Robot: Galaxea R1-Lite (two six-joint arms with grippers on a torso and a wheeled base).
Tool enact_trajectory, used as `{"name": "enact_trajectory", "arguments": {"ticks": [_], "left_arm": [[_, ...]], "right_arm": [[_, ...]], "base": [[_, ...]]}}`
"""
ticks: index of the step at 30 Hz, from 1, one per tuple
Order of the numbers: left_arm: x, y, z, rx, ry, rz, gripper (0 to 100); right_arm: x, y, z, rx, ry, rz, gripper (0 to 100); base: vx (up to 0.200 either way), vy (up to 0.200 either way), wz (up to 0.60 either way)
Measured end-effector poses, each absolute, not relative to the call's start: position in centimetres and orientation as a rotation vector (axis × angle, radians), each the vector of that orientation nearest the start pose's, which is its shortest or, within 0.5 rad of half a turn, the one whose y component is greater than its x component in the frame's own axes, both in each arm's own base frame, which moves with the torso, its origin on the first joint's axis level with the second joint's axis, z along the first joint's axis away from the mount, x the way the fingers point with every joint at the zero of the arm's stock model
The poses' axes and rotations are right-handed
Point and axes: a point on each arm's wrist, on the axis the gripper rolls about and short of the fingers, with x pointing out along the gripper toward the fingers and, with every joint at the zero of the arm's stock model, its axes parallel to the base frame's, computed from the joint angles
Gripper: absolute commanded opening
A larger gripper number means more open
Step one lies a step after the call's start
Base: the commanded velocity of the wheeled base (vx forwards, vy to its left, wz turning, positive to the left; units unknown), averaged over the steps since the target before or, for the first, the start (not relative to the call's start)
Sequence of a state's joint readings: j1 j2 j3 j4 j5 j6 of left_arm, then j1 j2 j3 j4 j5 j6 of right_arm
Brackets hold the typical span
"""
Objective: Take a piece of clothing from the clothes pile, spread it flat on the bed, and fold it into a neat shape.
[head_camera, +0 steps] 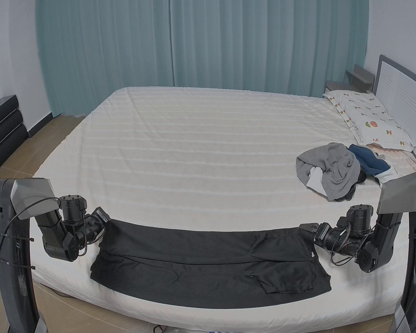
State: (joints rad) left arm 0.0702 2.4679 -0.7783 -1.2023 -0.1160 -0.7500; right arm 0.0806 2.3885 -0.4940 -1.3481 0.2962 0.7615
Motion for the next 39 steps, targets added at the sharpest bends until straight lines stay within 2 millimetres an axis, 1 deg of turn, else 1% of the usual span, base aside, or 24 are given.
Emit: {"name": "enact_trajectory", "arguments": {"ticks": [4, 9, 13, 19, 25, 35, 39], "left_arm": [[37.8, 2.5, -4.3, -0.782, 0.48, 0.141, 100], [37.1, 3.0, -4.2, -0.784, 0.479, 0.152, 100], [35.9, 3.3, -3.7, -0.795, 0.493, 0.141, 100], [33.5, 3.3, -3.1, -0.805, 0.521, 0.134, 100], [32.3, 3.1, -2.8, -0.786, 0.548, 0.131, 100], [29.9, 2.5, -3.2, -0.66, 0.643, 0.053, 100], [29.6, 2.4, -3.3, -0.645, 0.654, 0.046, 100]], "right_arm": [[32.1, 3.2, -3.6, 0.817, 0.659, 0.133, 100], [32.2, 2.8, -3.3, 0.856, 0.649, 0.121, 100], [32.2, 2.6, -3.2, 0.863, 0.645, 0.116, 100], [32.3, 2.2, -3.2, 0.869, 0.64, 0.107, 100], [32.3, 1.6, -3.3, 0.875, 0.634, 0.09, 100], [32.4, 1.6, -3.4, 0.875, 0.635, 0.087, 100], [32.4, 1.6, -3.4, 0.875, 0.636, 0.087, 100]], "base": [[0.0, 0.0, 0.0], [0.0, 0.0, 0.0], [0.0, 0.0, 0.0], [-0.2, 0.0, 0.0], [-0.2, 0.0, 0.0], [0.0, 0.0, 0.0], [0.0, 0.0, 0.0]]}}
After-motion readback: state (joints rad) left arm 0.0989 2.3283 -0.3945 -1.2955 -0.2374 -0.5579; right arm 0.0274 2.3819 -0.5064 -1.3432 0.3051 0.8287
